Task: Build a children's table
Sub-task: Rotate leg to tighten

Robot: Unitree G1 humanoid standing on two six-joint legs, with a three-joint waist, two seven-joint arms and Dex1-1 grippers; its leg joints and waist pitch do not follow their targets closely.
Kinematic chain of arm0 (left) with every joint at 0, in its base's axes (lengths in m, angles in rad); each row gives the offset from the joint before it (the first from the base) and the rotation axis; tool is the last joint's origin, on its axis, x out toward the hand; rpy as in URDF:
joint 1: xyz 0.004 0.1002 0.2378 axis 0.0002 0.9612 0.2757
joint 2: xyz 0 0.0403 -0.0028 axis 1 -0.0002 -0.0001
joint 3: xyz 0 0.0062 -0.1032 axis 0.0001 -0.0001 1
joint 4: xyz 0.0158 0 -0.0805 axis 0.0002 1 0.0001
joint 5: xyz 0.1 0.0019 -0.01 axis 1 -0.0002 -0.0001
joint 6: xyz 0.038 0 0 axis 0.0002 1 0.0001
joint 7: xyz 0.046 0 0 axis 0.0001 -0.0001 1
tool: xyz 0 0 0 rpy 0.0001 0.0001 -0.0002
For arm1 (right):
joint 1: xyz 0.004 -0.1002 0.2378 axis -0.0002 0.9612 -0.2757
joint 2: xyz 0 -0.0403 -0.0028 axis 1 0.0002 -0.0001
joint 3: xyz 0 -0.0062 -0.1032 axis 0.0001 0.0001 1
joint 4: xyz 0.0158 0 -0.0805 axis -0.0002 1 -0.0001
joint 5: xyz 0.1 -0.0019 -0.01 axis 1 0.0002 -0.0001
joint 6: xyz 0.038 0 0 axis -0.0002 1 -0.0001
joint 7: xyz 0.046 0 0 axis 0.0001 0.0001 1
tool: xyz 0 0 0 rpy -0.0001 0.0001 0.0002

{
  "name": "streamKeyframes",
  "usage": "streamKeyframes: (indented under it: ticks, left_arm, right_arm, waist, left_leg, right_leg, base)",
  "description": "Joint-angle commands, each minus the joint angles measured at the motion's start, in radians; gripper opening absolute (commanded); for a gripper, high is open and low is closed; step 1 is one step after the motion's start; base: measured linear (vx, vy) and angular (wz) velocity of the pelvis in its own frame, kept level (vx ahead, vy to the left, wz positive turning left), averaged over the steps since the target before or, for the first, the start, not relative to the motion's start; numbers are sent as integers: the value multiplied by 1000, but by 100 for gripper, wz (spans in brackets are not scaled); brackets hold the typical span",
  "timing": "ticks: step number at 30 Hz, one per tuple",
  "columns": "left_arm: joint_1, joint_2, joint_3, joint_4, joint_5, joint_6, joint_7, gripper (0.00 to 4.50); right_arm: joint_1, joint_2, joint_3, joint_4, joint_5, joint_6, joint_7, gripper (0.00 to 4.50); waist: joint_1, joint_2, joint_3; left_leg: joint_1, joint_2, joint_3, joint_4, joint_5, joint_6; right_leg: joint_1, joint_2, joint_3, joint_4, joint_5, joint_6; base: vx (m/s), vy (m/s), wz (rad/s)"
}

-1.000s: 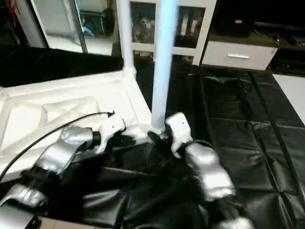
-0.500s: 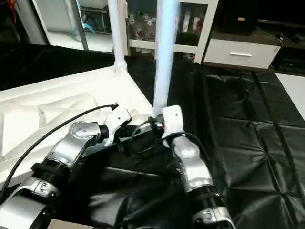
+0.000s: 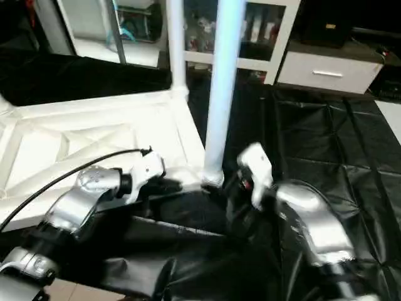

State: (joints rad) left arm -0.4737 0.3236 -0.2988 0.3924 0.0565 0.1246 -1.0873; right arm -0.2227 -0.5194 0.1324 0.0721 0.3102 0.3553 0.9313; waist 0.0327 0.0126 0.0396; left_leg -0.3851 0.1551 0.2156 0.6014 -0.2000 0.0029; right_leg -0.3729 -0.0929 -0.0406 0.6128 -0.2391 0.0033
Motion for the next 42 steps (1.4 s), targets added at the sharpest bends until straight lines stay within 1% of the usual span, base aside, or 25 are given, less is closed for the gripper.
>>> streamKeyframes:
  ticks: [1, 3, 4, 7, 10, 11, 12, 13, 17, 18, 19, 21, 22, 25, 27, 30, 32, 36, 39, 42]
  left_arm:
    - [31, 15, -52, -24, -7, 23, -67, 0]
    - [42, 27, -59, -49, -16, 32, -91, 0]
    - [54, 38, -66, -81, -31, 52, -116, 0]
    - [63, 45, -69, -109, -38, 67, -123, 0]
    - [66, 49, -72, -121, -39, 75, -126, 0]
    - [68, 52, -74, -128, -40, 80, -126, 0]
    - [69, 54, -75, -132, -40, 84, -127, 0]
    - [70, 57, -76, -136, -41, 88, -127, 0]
    - [69, 60, -76, -142, -42, 95, -127, 0]
    - [69, 61, -75, -143, -43, 97, -127, 0]
    - [68, 63, -75, -144, -43, 100, -126, 0]
    - [69, 65, -76, -147, -45, 104, -124, 0]
    - [72, 68, -77, -152, -47, 108, -122, 0]
    - [75, 70, -77, -159, -48, 113, -122, 0]
    - [76, 72, -77, -161, -49, 117, -121, 0]
    - [76, 74, -78, -160, -50, 121, -119, 0]
    - [76, 76, -80, -160, -50, 123, -117, 0]
    - [79, 80, -84, -166, -51, 128, -113, 0]
    - [80, 81, -85, -168, -51, 131, -112, 0]
    - [82, 82, -86, -170, -52, 136, -112, 0]
  right_arm:
    - [-4, -25, 9, -14, 0, 7, 45, 422]
    - [-13, -34, 15, 0, -10, 2, 53, 422]
    - [-30, -28, 19, 26, -25, -15, 47, 422]
    - [-55, -13, 26, 55, -41, -32, 39, 422]
    - [-67, -8, 40, 68, -44, -43, 49, 422]
    - [-74, -8, 57, 79, -53, -54, 70, 422]
    - [-77, -9, 68, 88, -61, -64, 83, 422]
    - [-79, -11, 78, 94, -68, -70, 95, 422]
    - [-85, -13, 92, 111, -81, -85, 108, 422]
    - [-89, -11, 93, 119, -83, -88, 111, 422]
    - [-95, -9, 93, 128, -85, -93, 114, 409]
    - [-100, -7, 92, 136, -86, -96, 118, 409]
    - [-107, -5, 92, 148, -85, -104, 129, 381]
    - [-110, -4, 92, 154, -83, -108, 135, 369]
    - [-110, -2, 91, 155, -81, -109, 140, 341]
    - [-110, 2, 92, 162, -80, -115, 149, 321]
    - [-109, 3, 94, 165, -79, -117, 156, 298]
    - [-103, 5, 94, 161, -75, -113, 167, 281]
    - [-100, 6, 94, 160, -74, -110, 170, 277]
    - [-95, 10, 93, 157, -68, -100, 178, 276]
  waist:
    - [1, -14, -49]
    - [1, -15, -49]
    - [0, -14, -50]
    - [1, -15, -51]
    - [1, -14, -53]
    - [2, -13, -54]
    - [1, -14, -54]
    - [2, -13, -55]
    - [4, -13, -56]
    - [5, -12, -55]
    - [4, -14, -55]
    - [4, -13, -55]
    - [4, -14, -55]
    - [4, -14, -57]
    - [5, -13, -58]
    - [6, -14, -59]
    - [6, -14, -58]
    - [6, -14, -58]
    - [6, -13, -59]
    - [6, -13, -58]
  left_leg:
    - [25, 89, -44, -74, -123, 90]
    - [26, 89, -43, -74, -126, 88]
    - [27, 90, -43, -74, -120, 82]
    - [26, 86, -41, -71, -99, 91]
    - [26, 86, -42, -68, -84, 95]
    - [27, 87, -42, -68, -82, 95]
    - [26, 85, -42, -67, -73, 99]
    - [26, 85, -41, -66, -70, 102]
    - [26, 85, -41, -64, -64, 106]
    - [26, 85, -41, -65, -66, 105]
    - [25, 85, -41, -65, -71, 103]
    - [26, 85, -41, -65, -76, 101]
    - [26, 85, -41, -64, -78, 102]
    - [25, 85, -41, -62, -63, 108]
    - [25, 85, -42, -62, -56, 111]
    - [25, 85, -42, -60, -43, 121]
    - [24, 84, -41, -59, -49, 121]
    - [26, 85, -41, -60, -59, 113]
    - [25, 84, -41, -59, -53, 115]
    - [25, 85, -41, -60, -61, 113]
  right_leg:
    - [30, -71, 42, -59, 41, -271]
    - [28, -71, 42, -59, 33, -274]
    - [27, -71, 41, -57, 32, -279]
    - [28, -69, 41, -55, 59, -285]
    - [29, -68, 41, -51, 75, -287]
    - [29, -69, 41, -51, 82, -288]
    - [30, -67, 40, -49, 97, -290]
    - [30, -67, 39, -48, 106, -292]
    - [32, -67, 39, -47, 114, -296]
    - [31, -68, 39, -46, 113, -298]
    - [32, -67, 39, -47, 106, -299]
    - [32, -67, 39, -48, 97, -299]
    - [33, -68, 40, -48, 94, -298]
    - [33, -66, 39, -44, 118, -301]
    - [34, -67, 39, -43, 128, -302]
    - [34, -67, 38, -41, 141, -306]
    - [34, -67, 38, -41, 134, -307]
    - [33, -66, 38, -42, 115, -305]
    - [34, -66, 38, -41, 126, -307]
    - [33, -66, 38, -42, 112, -305]
  base:
    - [0, 0, 0]
    - [0, 0, 0]
    - [0, 0, 0]
    - [0, 0, 0]
    - [0, 0, 0]
    - [0, 0, 0]
    - [0, 0, 0]
    - [0, 0, 0]
    - [0, 0, 0]
    - [0, 0, 0]
    - [0, 0, 0]
    - [0, 0, 0]
    - [0, 0, 0]
    - [0, 0, 0]
    - [0, 0, 0]
    - [0, 0, 0]
    - [0, 0, 0]
    - [0, 0, 0]
    - [0, 0, 0]
    - [0, 0, 0]
